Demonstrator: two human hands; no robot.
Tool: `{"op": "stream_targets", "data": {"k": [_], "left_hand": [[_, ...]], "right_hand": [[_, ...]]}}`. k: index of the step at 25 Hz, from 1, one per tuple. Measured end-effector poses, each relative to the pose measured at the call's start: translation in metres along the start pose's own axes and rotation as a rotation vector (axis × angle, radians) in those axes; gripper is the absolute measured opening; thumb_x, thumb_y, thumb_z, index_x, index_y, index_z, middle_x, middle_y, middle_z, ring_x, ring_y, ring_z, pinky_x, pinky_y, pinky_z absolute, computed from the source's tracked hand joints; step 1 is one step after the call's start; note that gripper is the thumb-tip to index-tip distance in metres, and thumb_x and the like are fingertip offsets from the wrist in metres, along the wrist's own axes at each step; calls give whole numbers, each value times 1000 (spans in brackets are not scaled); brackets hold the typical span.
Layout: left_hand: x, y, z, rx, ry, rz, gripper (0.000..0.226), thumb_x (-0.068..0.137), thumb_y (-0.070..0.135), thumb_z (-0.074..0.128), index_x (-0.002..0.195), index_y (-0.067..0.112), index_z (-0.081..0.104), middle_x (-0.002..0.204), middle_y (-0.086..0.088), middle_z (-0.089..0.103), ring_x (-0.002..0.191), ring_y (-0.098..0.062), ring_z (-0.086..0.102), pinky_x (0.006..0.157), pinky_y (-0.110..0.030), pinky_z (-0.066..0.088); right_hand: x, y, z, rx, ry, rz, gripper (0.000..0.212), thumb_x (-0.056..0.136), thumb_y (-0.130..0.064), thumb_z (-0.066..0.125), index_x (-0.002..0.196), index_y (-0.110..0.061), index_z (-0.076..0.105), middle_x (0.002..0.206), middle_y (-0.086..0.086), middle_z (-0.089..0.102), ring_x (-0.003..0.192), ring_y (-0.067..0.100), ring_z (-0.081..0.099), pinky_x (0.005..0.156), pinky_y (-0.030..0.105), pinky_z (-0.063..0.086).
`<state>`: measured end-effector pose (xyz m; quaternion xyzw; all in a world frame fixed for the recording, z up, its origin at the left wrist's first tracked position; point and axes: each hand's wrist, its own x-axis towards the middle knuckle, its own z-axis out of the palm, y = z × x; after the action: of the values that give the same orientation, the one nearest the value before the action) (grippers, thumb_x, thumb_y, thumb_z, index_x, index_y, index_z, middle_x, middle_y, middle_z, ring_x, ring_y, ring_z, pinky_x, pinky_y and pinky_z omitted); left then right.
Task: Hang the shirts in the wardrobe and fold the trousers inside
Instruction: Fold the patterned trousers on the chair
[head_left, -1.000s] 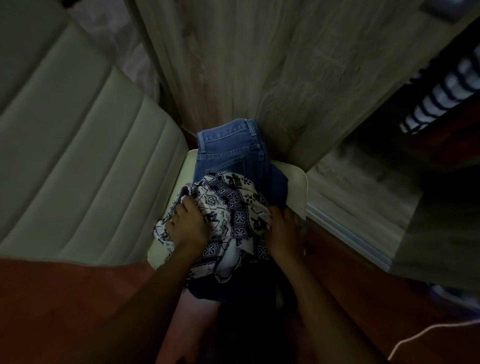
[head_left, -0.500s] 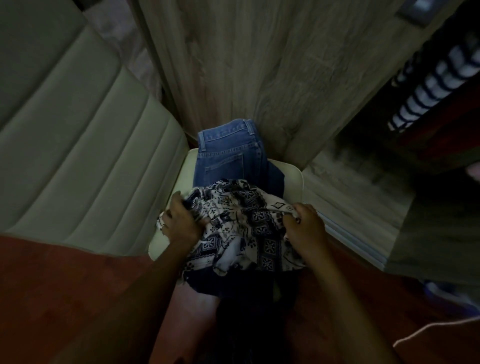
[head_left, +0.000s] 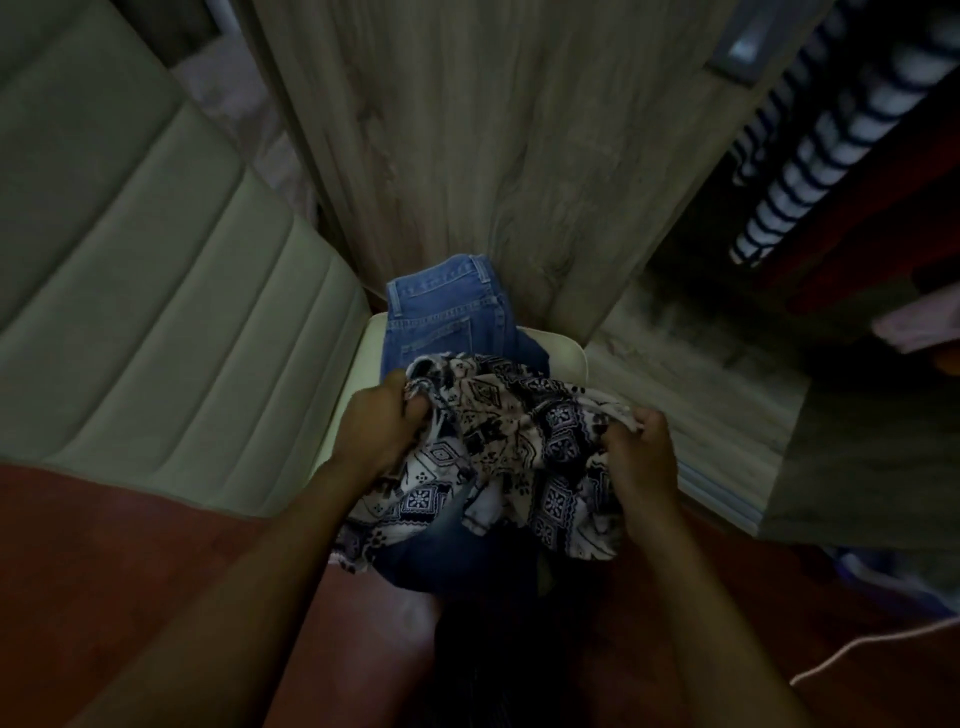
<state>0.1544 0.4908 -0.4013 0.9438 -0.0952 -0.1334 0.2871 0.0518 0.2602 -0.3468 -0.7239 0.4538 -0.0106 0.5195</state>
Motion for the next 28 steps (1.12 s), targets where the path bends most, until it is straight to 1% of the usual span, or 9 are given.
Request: {"op": "stream_targets", "data": {"k": [2, 4, 6, 10, 13, 17, 21, 25, 28], "left_hand": [[1, 35, -35, -46, -6, 144, 39, 88, 46, 45, 98, 9, 52, 84, -15, 64, 76, -30, 59, 61, -35, 42], [3, 74, -69, -16, -59, 278, 16, 91, 30, 57, 91, 13, 54, 74, -2, 55, 71, -21, 52, 59, -30, 30], [5, 118, -105, 59, -103, 422, 16, 90, 24, 59, 79, 17, 50, 65, 3, 49, 65, -19, 51, 59, -30, 31], [2, 204, -166, 229, -165, 584, 20, 85, 25, 60, 71, 18, 48, 66, -2, 55, 66, -20, 55, 63, -36, 42], [-8, 265, -203, 326, -109, 672, 19, 82, 28, 61, 69, 16, 53, 65, -4, 54, 66, -21, 54, 62, -34, 41], [-21, 331, -234, 447, -34, 773, 25, 78, 40, 62, 71, 17, 57, 69, -3, 57, 69, -26, 56, 64, -36, 47], [-35, 376, -250, 523, 83, 838, 31, 79, 48, 63, 79, 17, 61, 76, -6, 62, 78, -29, 60, 62, -34, 46], [-45, 403, -254, 496, 147, 889, 20, 81, 44, 63, 81, 24, 60, 74, -2, 56, 83, -30, 61, 64, -35, 45], [-46, 410, -259, 497, 181, 894, 19, 84, 42, 62, 96, 27, 62, 88, -2, 64, 87, -27, 61, 69, -38, 51]], "right_hand": [[-9, -15, -8, -144, 9, -73, 18, 93, -17, 48, 111, -14, 47, 97, 3, 58, 74, 14, 52, 55, 24, 38], [-15, -31, -13, -216, -24, -188, 37, 87, -16, 56, 123, -15, 50, 120, 8, 55, 101, 22, 54, 72, 29, 45], [-23, -53, -18, -171, -168, -344, 52, 78, -18, 62, 128, -24, 49, 129, 5, 51, 118, 24, 48, 93, 38, 45], [-60, -106, -47, 26, -437, -489, 77, 66, -34, 74, 134, -41, 37, 138, -5, 46, 125, 12, 46, 104, 41, 41], [-77, -133, -82, 218, -559, -522, 91, 69, -20, 79, 139, -41, 25, 138, -9, 43, 123, 5, 46, 104, 32, 39], [-91, -164, -110, 87, -203, -658, 91, 66, -45, 71, 142, -43, 22, 139, -1, 43, 123, 13, 48, 101, 36, 43], [-99, -189, -147, 71, 84, -629, 77, 80, -27, 56, 147, -25, 20, 144, 8, 38, 127, 25, 42, 104, 38, 39], [-106, -199, -176, -41, 119, -623, 85, 79, -22, 61, 149, -22, 14, 147, 12, 29, 131, 30, 36, 106, 40, 36], [-108, -207, -207, -209, 346, -606, 59, 83, -16, 54, 139, -18, 38, 131, 15, 46, 115, 37, 50, 91, 38, 42]]}}
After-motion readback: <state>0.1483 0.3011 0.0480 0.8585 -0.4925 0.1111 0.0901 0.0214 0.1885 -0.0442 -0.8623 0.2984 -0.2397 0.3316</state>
